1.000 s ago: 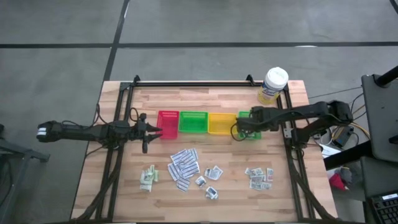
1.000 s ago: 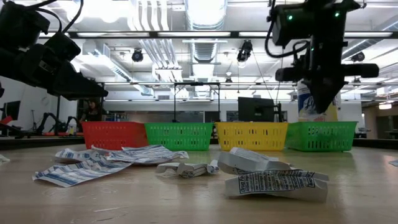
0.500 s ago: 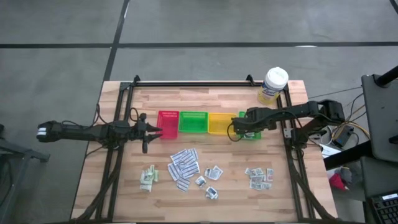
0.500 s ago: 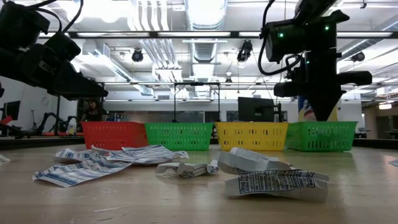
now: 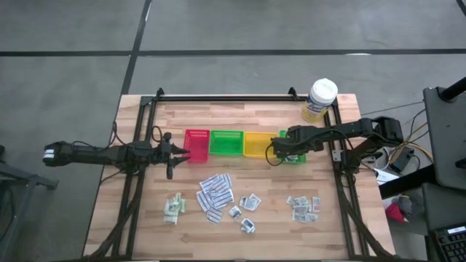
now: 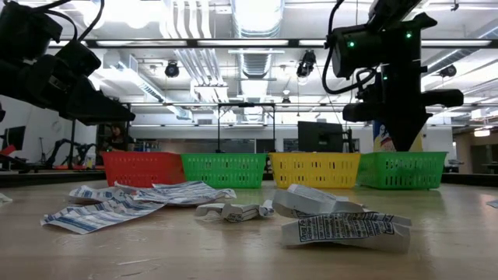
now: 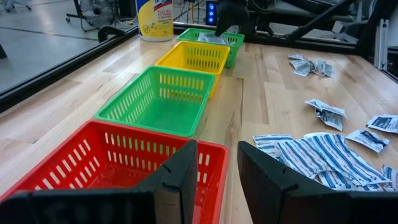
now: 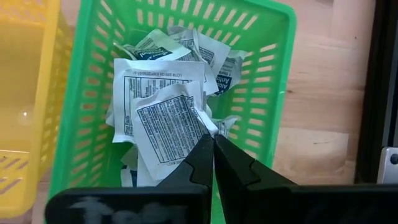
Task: Pick & Place First Aid Supplies
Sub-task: Put the blue alcohol pad into the right green bin
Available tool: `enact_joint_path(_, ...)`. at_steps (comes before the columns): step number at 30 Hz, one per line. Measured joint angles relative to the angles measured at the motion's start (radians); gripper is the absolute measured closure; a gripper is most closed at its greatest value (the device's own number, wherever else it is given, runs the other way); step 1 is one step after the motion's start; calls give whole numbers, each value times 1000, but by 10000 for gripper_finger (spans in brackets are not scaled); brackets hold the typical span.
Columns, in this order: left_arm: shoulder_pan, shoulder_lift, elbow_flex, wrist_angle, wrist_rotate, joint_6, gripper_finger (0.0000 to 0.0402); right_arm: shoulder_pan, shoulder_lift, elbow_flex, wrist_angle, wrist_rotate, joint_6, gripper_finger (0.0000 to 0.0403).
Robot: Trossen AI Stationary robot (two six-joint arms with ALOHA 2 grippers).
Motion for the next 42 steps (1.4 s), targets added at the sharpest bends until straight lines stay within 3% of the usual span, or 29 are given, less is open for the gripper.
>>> enact_joint_path(12, 0, 0, 0, 0, 0, 0, 289, 0, 0, 0, 12, 0, -28, 387)
enact_joint_path(26, 0, 0, 0, 1, 0, 0, 289, 0, 0, 8, 11, -38, -65, 290)
enact_joint_path(30, 0, 0, 0, 1, 0, 0, 289, 0, -1, 38, 6, -93, -135, 278)
enact_joint_path(42, 0, 0, 0, 1, 0, 1, 289, 18, -2, 246, -122, -95, -164, 277)
